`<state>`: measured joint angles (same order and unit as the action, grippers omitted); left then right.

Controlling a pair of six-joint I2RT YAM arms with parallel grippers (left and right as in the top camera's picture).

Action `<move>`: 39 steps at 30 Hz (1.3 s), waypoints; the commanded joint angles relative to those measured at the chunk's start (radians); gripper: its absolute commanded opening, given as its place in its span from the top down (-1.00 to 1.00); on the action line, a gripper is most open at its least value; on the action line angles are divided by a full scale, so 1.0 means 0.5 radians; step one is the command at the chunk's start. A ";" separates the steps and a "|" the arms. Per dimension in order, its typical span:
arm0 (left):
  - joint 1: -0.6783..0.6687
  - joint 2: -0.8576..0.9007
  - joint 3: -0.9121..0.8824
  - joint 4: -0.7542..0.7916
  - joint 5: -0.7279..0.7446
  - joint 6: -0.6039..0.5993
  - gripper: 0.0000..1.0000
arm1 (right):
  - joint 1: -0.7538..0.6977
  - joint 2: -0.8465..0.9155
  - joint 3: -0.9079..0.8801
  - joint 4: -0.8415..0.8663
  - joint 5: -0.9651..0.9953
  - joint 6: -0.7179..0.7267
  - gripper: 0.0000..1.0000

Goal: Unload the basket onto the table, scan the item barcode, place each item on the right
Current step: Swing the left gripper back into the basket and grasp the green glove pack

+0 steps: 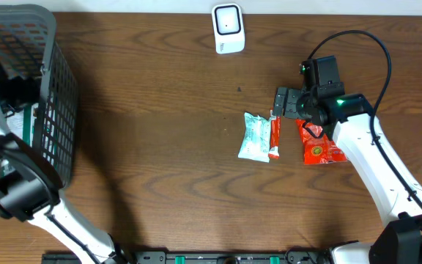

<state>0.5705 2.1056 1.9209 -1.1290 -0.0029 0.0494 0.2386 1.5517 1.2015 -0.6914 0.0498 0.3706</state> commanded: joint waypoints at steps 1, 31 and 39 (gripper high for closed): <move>-0.001 0.058 -0.005 -0.031 0.066 0.102 -0.96 | -0.003 0.009 0.009 -0.002 0.025 -0.024 -0.98; 0.002 0.536 -0.042 0.077 0.035 0.087 -0.01 | -0.003 0.009 0.009 -0.002 0.025 -0.024 -0.98; 0.002 0.518 -0.008 0.055 0.025 0.085 0.85 | -0.003 0.008 0.009 -0.002 0.025 -0.024 -0.98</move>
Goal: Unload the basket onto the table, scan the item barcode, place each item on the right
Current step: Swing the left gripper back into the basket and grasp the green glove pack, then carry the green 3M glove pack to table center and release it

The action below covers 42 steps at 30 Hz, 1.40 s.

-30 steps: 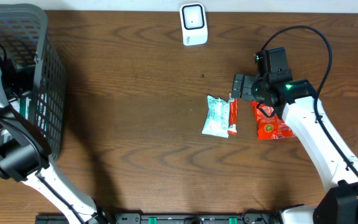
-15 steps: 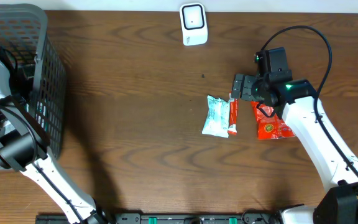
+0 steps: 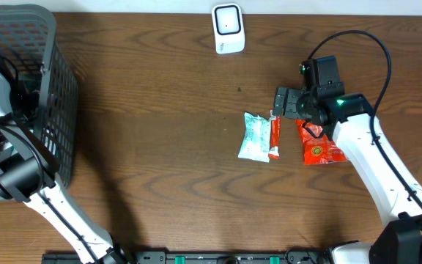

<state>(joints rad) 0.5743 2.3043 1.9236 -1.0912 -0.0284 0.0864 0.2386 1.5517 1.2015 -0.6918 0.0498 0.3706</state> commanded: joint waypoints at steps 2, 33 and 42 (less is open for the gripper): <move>-0.006 0.075 0.041 -0.048 0.031 -0.034 0.86 | -0.003 0.009 0.009 -0.001 0.025 -0.024 -0.99; -1.042 -2.143 0.130 -0.202 -0.066 -0.951 0.86 | -0.003 0.009 0.009 -0.002 0.025 -0.024 -0.99; -1.733 -1.839 -0.621 -0.094 -0.071 -1.379 0.85 | -0.003 0.009 0.009 -0.002 0.025 -0.024 -0.98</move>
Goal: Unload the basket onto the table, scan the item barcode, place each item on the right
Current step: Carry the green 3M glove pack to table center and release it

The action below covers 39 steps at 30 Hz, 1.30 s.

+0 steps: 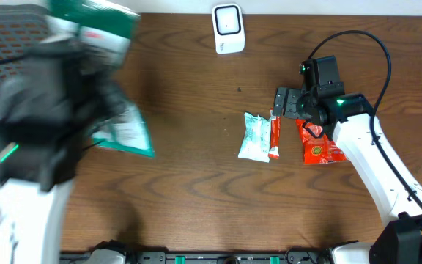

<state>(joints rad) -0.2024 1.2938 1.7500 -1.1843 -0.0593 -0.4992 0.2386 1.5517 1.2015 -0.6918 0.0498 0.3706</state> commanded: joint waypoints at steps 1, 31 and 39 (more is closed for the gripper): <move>-0.242 0.240 -0.363 0.161 -0.009 -0.237 0.86 | -0.003 0.009 0.009 -0.002 0.026 -0.024 -0.99; -0.615 0.939 -0.404 0.490 0.111 -0.085 -0.66 | -0.003 0.009 0.009 -0.002 0.025 -0.024 -0.98; -0.307 0.459 -0.391 -0.082 -0.199 -0.071 0.53 | -0.003 0.009 0.009 -0.001 0.025 -0.024 -0.99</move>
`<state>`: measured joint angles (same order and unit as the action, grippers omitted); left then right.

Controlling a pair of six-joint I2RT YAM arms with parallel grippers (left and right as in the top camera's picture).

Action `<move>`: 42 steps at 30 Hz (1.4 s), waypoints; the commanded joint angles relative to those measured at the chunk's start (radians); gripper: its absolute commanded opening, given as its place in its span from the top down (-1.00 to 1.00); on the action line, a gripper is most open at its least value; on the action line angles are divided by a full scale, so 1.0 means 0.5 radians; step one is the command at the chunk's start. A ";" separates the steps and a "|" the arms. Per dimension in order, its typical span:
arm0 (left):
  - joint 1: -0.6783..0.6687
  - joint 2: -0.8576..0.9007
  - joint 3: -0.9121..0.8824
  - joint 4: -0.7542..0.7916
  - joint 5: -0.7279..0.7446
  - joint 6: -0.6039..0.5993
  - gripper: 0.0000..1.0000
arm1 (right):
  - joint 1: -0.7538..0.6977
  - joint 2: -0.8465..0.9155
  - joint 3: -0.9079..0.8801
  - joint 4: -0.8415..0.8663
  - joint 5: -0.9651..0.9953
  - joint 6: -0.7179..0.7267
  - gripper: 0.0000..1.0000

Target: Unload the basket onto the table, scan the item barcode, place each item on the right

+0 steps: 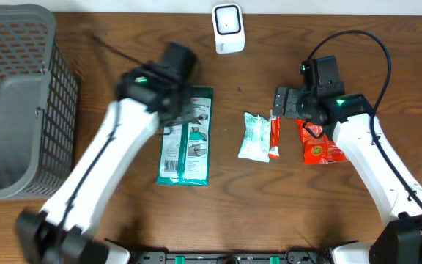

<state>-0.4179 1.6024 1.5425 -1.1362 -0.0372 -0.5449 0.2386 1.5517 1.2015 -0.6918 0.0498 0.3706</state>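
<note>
A green and white packet (187, 139) lies flat on the table left of centre, its long side running front to back. My left gripper (186, 105) sits over the packet's far end, blurred, and its jaws do not show. The white barcode scanner (228, 28) stands at the far edge, beyond the packet and to its right. My right gripper (278, 103) hangs open just beyond a white and blue packet (254, 137), with nothing between its fingers.
A grey wire basket (20, 95) fills the far left. A narrow red packet (275, 139) lies against the white and blue one. A larger red packet (319, 149) lies partly under the right arm.
The left arm held the green packet in the air near the basket; now the packet lies flat on the table left of centre with the gripper at its far end. The right arm has not moved.
The left arm reached down into the basket at the first two moments. It then stood above the table by the basket with a green packet held up. Now that packet lies on the table below the scanner. The right gripper stayed by the small packets throughout.
</note>
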 commanded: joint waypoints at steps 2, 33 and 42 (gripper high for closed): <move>0.203 -0.235 0.024 -0.322 -0.365 0.019 0.85 | -0.003 0.009 0.009 -0.001 0.025 -0.024 -0.99; 1.051 -0.356 -0.039 -0.528 -0.803 -0.024 0.81 | -0.003 0.009 0.009 -0.002 0.025 -0.024 -0.99; 1.053 -0.356 -0.040 -0.519 -0.909 -0.019 0.74 | -0.003 0.009 0.009 -0.002 0.025 -0.024 -0.98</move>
<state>0.1032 1.4288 1.5299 -1.3975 -0.4335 -0.5674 0.2386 1.5517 1.2015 -0.6918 0.0498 0.3706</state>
